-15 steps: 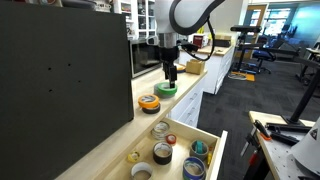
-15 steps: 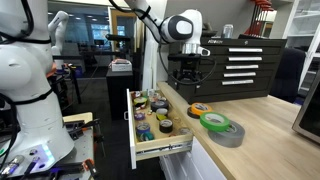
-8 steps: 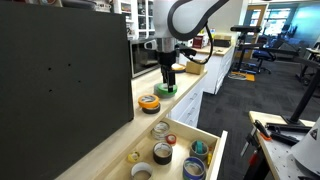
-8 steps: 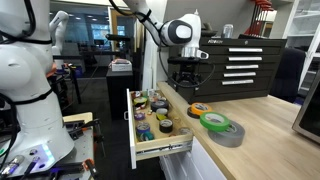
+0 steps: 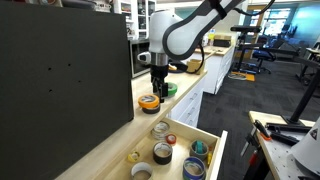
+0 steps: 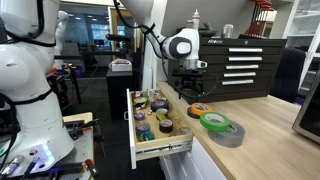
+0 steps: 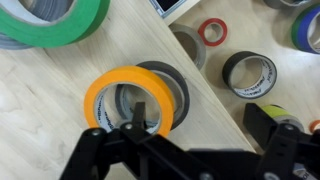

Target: Put the orange masking tape in the drawer

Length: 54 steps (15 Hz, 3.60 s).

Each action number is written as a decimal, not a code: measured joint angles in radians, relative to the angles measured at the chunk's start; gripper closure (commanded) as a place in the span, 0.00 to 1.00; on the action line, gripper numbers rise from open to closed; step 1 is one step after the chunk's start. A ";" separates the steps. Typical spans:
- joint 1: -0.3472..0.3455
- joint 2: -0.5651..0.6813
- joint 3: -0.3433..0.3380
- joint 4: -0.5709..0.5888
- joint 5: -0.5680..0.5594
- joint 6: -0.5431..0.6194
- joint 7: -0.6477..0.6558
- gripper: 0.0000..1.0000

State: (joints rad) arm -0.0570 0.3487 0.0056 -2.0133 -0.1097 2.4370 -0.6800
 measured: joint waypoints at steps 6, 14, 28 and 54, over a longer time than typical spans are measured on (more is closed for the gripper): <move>-0.063 0.086 0.023 0.069 0.032 0.032 -0.151 0.00; -0.117 0.185 0.070 0.164 0.144 0.030 -0.288 0.53; -0.131 0.164 0.066 0.176 0.142 0.030 -0.304 0.94; 0.041 -0.291 0.050 -0.337 -0.015 -0.071 -0.004 0.94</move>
State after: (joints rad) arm -0.0160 0.0573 0.0560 -2.3507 -0.1243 2.3661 -0.6842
